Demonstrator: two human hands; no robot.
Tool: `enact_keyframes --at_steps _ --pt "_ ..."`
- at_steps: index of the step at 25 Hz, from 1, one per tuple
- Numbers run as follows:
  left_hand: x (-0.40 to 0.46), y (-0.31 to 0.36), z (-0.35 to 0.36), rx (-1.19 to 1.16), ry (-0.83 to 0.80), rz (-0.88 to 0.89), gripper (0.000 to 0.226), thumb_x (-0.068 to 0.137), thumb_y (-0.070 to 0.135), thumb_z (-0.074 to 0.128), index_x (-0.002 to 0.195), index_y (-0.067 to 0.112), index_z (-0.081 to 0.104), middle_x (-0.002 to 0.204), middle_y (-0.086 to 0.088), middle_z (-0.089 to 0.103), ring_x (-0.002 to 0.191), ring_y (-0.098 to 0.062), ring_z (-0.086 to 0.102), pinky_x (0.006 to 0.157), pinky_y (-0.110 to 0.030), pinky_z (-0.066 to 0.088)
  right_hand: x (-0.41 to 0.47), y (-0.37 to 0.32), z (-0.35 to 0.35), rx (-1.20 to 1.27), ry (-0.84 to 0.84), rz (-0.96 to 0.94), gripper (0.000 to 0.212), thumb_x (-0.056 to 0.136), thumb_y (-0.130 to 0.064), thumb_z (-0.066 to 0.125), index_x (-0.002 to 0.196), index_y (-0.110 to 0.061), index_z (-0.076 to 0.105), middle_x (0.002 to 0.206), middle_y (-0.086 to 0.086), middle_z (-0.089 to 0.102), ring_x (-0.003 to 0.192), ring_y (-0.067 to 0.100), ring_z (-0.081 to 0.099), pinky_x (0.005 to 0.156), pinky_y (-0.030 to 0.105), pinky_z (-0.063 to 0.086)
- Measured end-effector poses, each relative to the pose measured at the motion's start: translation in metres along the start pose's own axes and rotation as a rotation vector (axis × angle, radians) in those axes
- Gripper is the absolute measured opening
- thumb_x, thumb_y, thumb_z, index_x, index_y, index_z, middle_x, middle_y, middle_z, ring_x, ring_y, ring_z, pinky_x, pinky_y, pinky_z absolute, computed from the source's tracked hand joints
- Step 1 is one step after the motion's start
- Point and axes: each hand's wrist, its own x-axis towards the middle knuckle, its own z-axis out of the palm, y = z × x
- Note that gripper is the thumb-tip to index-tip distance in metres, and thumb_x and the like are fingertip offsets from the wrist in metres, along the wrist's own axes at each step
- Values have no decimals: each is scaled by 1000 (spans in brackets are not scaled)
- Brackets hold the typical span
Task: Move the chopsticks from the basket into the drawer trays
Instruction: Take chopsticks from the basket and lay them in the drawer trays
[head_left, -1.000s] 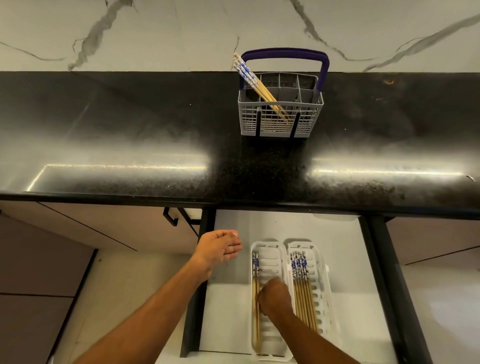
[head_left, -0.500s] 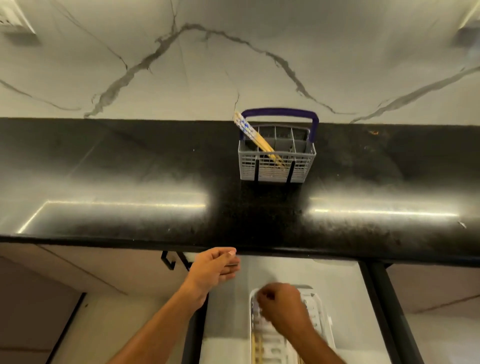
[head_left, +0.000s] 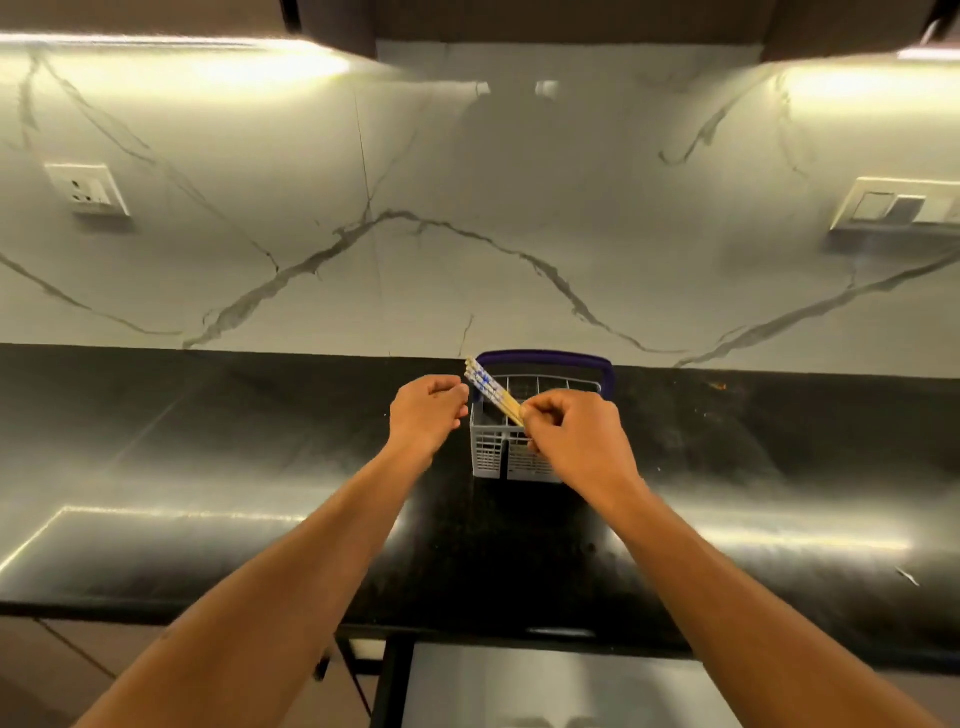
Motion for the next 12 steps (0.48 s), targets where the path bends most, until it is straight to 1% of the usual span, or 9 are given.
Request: enact_keyframes --at_steps 1,3,5,6,7,8,9,11,12 --pt "9 1 6 94 32 30 24 89 23 67 112 17 72 87 1 76 83 -15 73 84 -39 61 6 -3 1 -2 -2 -13 17 95 -29 62 101 -22 76 76 -4 72 68 12 70 68 34 62" --pt "20 0 17 239 90 64 34 88 25 68 122 18 68 94 3 75 87 -14 70 84 -34 57 12 -3 3 -3 -7 -28 17 95 -29 63 102 -21 76 79 -5 73 71 11 70 70 34 63" --pt "26 -4 28 259 129 45 40 90 23 67 130 17 61 95 5 69 87 -10 62 80 -26 48 15 3 4 -20 -15 -26 17 95 -29 63 102 -21 76 78 -6 72 69 11 69 67 32 62" --pt "30 -7 32 239 145 16 43 91 22 67 133 16 59 97 5 67 87 -9 59 79 -24 45 16 7 4 -28 -19 -15 17 95 -29 63 103 -21 76 78 -6 71 69 11 68 66 30 61" --pt "34 -11 36 221 159 -13 43 91 22 67 133 15 59 102 3 68 89 -8 58 80 -23 44 17 12 3 -34 -24 -2 17 95 -28 63 103 -21 76 78 -6 71 69 11 69 66 30 62" --pt "39 -16 39 207 165 -32 42 91 22 68 131 15 61 108 2 70 92 -9 61 83 -24 48 19 18 3 -41 -28 8 16 95 -27 63 103 -21 76 78 -6 71 70 11 69 68 31 62" --pt "44 -20 43 186 165 -45 38 90 22 68 128 15 64 108 1 72 93 -11 65 86 -27 53 20 23 2 -45 -31 16 16 95 -27 63 103 -21 76 79 -6 72 72 11 69 69 31 62" --pt "50 -25 48 145 165 -47 27 91 19 68 118 15 70 97 1 74 88 -13 70 84 -33 59 23 31 1 -44 -34 30 16 95 -26 64 104 -20 76 82 -7 72 74 10 69 71 29 62" --pt "52 -25 50 140 174 -33 23 92 17 67 114 14 72 92 2 74 84 -12 71 82 -33 60 24 34 0 -39 -34 35 16 95 -26 64 104 -20 76 82 -7 72 74 9 69 71 28 62"
